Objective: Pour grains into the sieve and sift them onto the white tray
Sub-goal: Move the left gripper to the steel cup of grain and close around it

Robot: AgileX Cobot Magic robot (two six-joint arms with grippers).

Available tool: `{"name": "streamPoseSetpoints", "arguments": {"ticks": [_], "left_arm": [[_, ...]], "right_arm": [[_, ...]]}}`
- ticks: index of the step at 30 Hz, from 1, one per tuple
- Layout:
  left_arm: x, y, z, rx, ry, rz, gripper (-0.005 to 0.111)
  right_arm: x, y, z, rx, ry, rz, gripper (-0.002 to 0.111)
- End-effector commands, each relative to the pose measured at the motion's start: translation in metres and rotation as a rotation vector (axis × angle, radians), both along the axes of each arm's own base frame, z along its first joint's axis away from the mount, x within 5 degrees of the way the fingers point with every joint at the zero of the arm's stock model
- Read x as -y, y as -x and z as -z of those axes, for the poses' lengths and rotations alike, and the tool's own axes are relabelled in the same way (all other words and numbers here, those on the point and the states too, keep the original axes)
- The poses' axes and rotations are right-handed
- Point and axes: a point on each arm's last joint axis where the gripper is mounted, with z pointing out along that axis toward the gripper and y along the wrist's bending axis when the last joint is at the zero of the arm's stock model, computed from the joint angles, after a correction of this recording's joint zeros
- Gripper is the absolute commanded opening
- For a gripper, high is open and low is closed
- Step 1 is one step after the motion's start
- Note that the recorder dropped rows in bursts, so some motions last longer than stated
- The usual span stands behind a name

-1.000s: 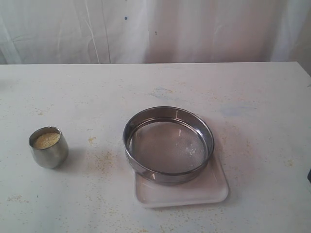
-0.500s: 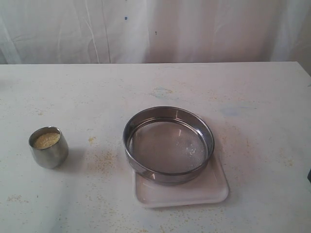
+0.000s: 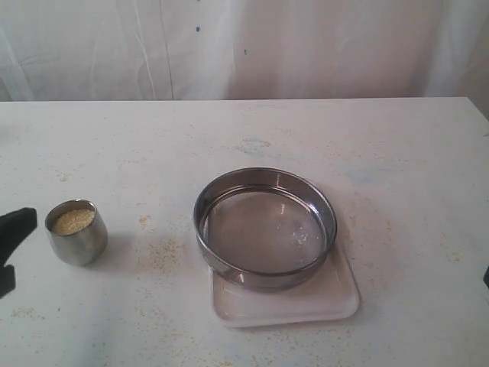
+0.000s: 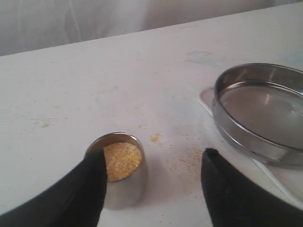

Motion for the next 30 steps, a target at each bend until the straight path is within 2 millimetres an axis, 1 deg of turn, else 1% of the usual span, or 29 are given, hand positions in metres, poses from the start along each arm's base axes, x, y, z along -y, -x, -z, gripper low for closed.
{"name": "streamPoseSetpoints", "arguments": {"ticks": [1,4,9,11,12,14,22,24,27,30], "left_arm": [[0.009,0.002,0.017,0.005,-0.009,0.071,0.062],[0.01,0.002,0.027,0.013,-0.003,0.081,0.062],[0.006,0.002,0.042,0.035,-0.002,0.036,0.064],[0.003,0.003,0.05,0.052,0.01,0.002,0.069],[0.001,0.003,0.056,0.064,0.013,-0.012,0.075],[0.001,0.002,0.062,0.056,0.042,-0.035,0.08],[0.0,-0.014,0.073,0.06,0.03,-0.106,0.08],[0.002,-0.015,0.077,0.04,0.007,-0.085,0.08],[0.01,-0.015,0.08,0.039,-0.047,0.022,0.08],[0.012,-0.014,0.083,0.012,-0.067,0.052,0.079]], "right_arm": [[0.0,0.0,0.0,0.01,-0.002,0.006,0.0],[0.0,0.0,0.0,0.01,-0.002,0.006,0.0],[0.0,0.0,0.0,0.01,-0.002,0.006,0.0],[0.0,0.0,0.0,0.01,-0.002,0.006,0.0],[0.0,0.0,0.0,0.01,-0.002,0.006,0.0],[0.0,0.0,0.0,0.01,-0.002,0.006,0.0],[0.0,0.0,0.0,0.01,-0.002,0.006,0.0],[0.0,0.0,0.0,0.01,-0.002,0.006,0.0],[0.0,0.0,0.0,0.01,-0.002,0.006,0.0],[0.0,0.0,0.0,0.01,-0.002,0.006,0.0]]}}
